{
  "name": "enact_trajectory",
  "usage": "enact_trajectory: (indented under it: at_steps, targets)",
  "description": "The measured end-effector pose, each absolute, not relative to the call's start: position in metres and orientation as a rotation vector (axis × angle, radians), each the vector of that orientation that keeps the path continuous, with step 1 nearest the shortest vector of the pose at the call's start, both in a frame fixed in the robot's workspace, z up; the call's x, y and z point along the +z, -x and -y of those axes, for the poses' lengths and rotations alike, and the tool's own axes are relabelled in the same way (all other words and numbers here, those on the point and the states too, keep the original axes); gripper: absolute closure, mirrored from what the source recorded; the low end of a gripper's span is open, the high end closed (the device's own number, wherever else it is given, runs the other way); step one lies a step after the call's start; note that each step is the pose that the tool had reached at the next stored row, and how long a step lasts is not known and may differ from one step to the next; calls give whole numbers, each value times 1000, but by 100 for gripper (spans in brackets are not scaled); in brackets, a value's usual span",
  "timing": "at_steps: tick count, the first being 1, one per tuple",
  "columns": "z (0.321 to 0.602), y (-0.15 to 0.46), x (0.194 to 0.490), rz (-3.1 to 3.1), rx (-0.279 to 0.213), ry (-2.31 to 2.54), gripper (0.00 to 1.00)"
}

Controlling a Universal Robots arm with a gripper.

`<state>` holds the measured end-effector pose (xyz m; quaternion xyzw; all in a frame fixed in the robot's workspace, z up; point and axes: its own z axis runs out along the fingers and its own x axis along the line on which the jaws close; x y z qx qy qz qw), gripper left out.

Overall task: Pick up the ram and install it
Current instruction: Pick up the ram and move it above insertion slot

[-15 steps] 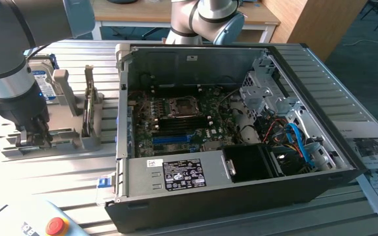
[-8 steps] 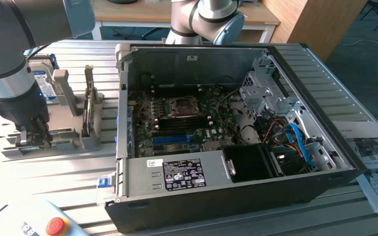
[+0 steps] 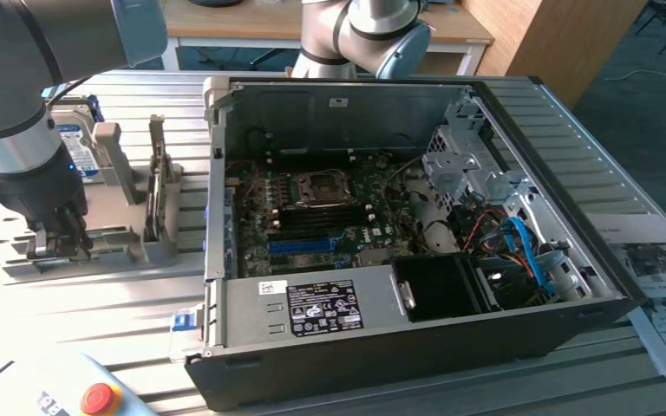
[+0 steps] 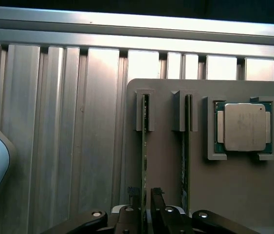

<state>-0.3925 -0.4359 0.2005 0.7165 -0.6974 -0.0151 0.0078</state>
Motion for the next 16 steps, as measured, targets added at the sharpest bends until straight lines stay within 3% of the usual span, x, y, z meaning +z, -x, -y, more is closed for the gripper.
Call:
enact_trajectory:
  at_steps: [14,16]
  targets:
    - [436,392,201,2184,-47,-2237,77]
    - [436,392,201,2184,-47,-2237,85]
